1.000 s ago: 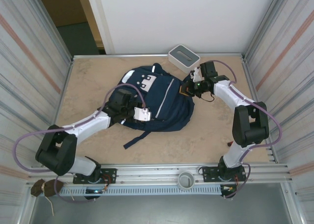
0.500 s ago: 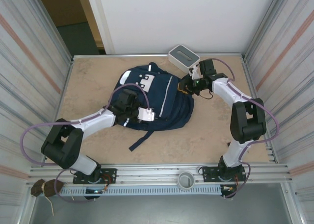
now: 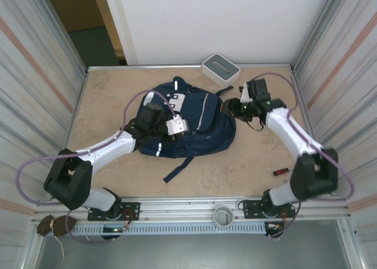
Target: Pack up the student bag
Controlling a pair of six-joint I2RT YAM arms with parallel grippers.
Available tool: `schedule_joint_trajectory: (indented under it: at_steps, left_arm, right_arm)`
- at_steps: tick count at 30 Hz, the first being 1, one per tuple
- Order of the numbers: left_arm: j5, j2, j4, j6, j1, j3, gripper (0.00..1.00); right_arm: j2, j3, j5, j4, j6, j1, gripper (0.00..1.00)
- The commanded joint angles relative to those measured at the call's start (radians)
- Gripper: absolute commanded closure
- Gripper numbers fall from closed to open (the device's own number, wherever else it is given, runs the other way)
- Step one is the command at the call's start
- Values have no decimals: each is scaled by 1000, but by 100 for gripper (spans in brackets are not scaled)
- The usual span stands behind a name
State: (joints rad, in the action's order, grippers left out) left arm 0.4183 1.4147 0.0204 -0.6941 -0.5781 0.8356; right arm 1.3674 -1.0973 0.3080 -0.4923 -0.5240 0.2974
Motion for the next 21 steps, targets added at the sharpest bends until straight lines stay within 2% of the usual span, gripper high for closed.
schedule_joint_trajectory:
  at_steps: [1,5,11,15,21]
  left_arm:
    - [95,-52,-64,172,2,-8,100]
    - [146,-61,-67,205,13,-6,100]
    - [200,-68,-76,212,24,-8,100]
    - [218,-66,-66,210,27,-3,100]
    - [231,-63,-61,208,32,-4,100]
  right_arm:
    - [-159,116,-168,104,-31,143,40]
    - [-232,212,-337,205,-58,362,44]
    - [-146,247,-563,342,-61,602,47]
    - [-65,233,-680,391,-64,672,49]
    - [26,188,-833,364,-100,715,50]
